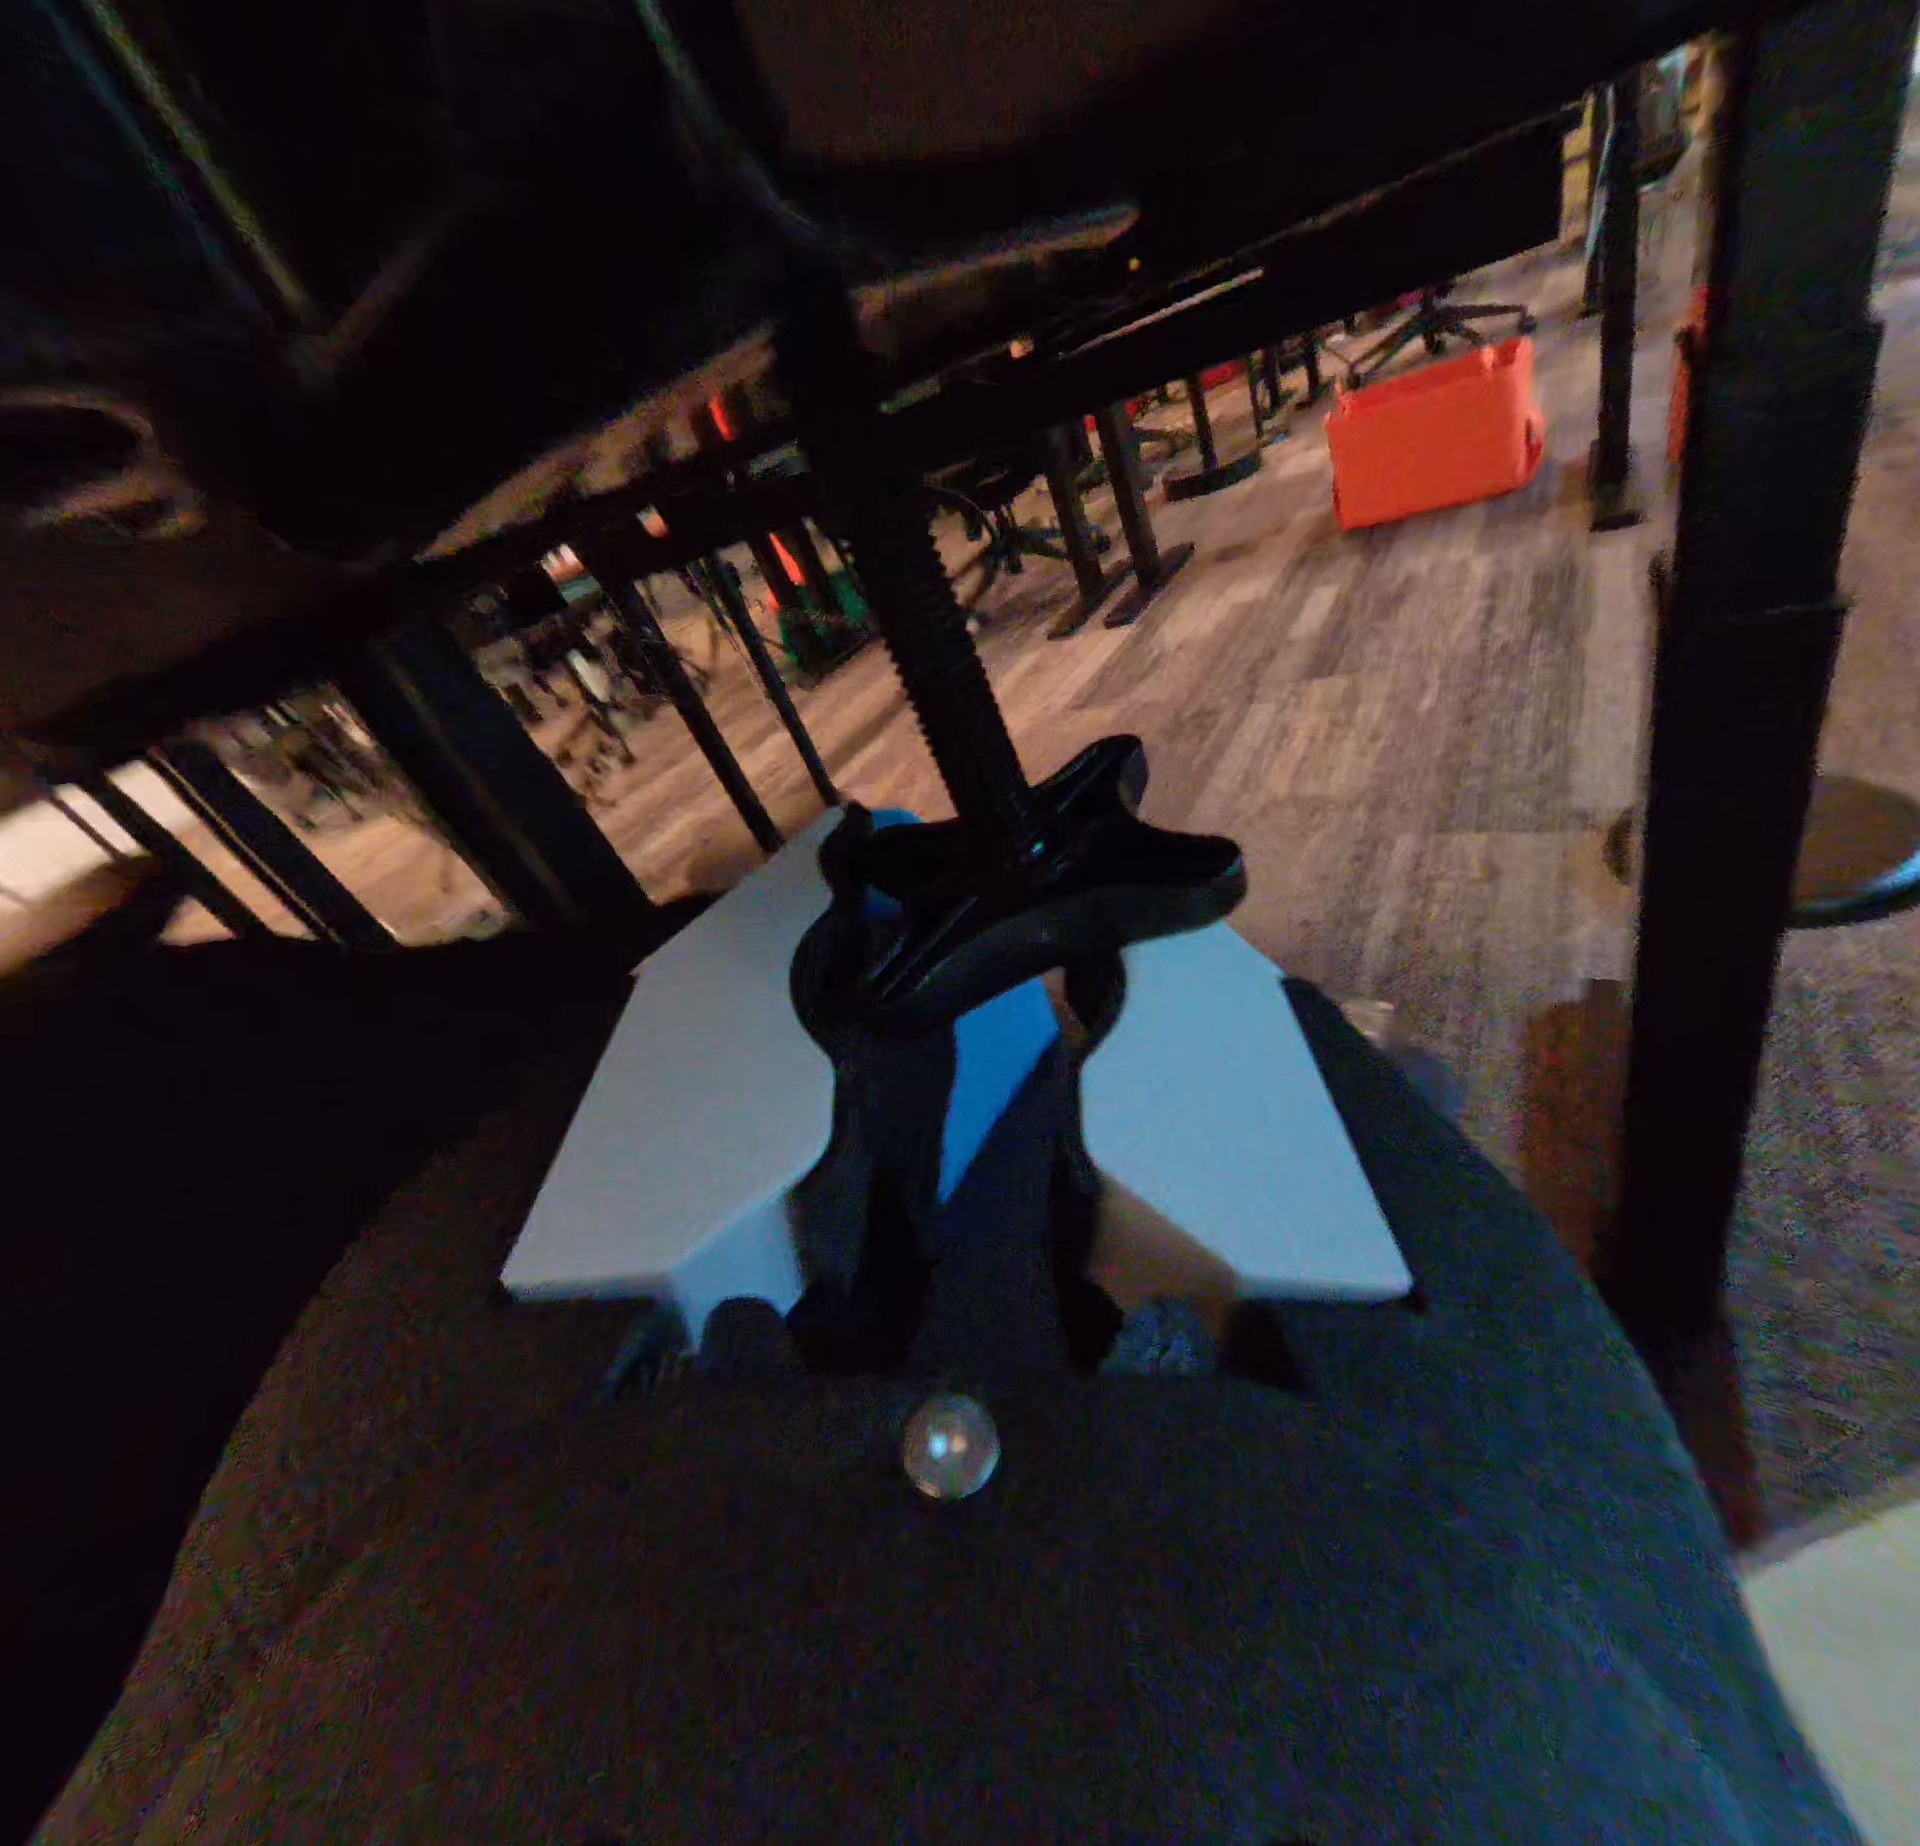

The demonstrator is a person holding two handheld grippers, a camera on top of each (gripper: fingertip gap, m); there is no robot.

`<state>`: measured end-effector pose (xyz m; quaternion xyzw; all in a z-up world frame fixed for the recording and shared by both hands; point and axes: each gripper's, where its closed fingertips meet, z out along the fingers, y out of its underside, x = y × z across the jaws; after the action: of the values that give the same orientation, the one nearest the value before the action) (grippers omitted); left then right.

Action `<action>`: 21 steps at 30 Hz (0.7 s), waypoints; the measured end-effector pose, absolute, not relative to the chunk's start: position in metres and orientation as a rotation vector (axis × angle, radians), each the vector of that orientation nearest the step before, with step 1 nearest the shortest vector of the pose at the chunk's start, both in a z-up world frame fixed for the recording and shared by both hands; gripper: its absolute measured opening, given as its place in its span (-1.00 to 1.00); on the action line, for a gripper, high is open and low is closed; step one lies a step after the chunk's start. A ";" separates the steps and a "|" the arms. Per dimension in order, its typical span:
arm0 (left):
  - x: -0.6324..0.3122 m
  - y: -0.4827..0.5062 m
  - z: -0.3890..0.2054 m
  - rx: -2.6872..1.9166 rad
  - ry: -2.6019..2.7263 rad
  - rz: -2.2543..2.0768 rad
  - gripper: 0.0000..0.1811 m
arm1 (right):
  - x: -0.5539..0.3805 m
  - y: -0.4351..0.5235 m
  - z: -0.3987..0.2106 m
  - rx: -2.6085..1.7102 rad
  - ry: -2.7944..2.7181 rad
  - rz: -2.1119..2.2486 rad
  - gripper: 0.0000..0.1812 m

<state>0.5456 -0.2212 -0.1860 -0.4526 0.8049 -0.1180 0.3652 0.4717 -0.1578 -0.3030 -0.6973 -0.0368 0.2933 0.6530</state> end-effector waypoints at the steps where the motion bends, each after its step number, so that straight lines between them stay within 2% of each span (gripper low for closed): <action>1: 0.545 -0.221 -0.186 -1.163 2.071 -0.303 -0.33 | 0.471 -0.163 -0.301 -1.553 -0.039 0.701 -0.52; 2: 0.545 -0.221 -0.186 -1.161 2.072 -0.301 -0.33 | 0.473 -0.166 -0.305 -1.539 0.019 0.713 -0.40; 4: 0.545 -0.222 -0.186 -1.160 2.074 -0.301 -0.33 | 0.483 -0.176 -0.312 -1.490 0.129 0.736 -0.45; 9: 0.545 -0.222 -0.186 -1.158 2.075 -0.298 -0.33 | 0.491 -0.194 -0.307 -1.476 0.136 0.620 -0.35; 12: 0.545 -0.222 -0.186 -1.157 2.076 -0.299 -0.32 | 0.490 -0.210 -0.305 -1.501 0.135 0.569 -0.37; 13: 0.545 -0.222 -0.186 -1.156 2.076 -0.299 -0.32 | 0.489 -0.218 -0.301 -1.518 0.116 0.524 -0.48; 14: 0.545 -0.222 -0.186 -1.156 2.077 -0.298 -0.32 | 0.488 -0.226 -0.295 -1.541 0.081 0.459 -0.68; 21: 0.545 -0.224 -0.186 -1.161 2.087 -0.319 -0.28 | 0.477 -0.276 -0.237 -1.545 -0.056 0.239 -0.53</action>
<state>0.5451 -0.2238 -0.1862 -0.4500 0.8088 -0.1234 0.3579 0.4767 -0.2758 -0.2366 -0.6963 -0.0252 0.1077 0.7092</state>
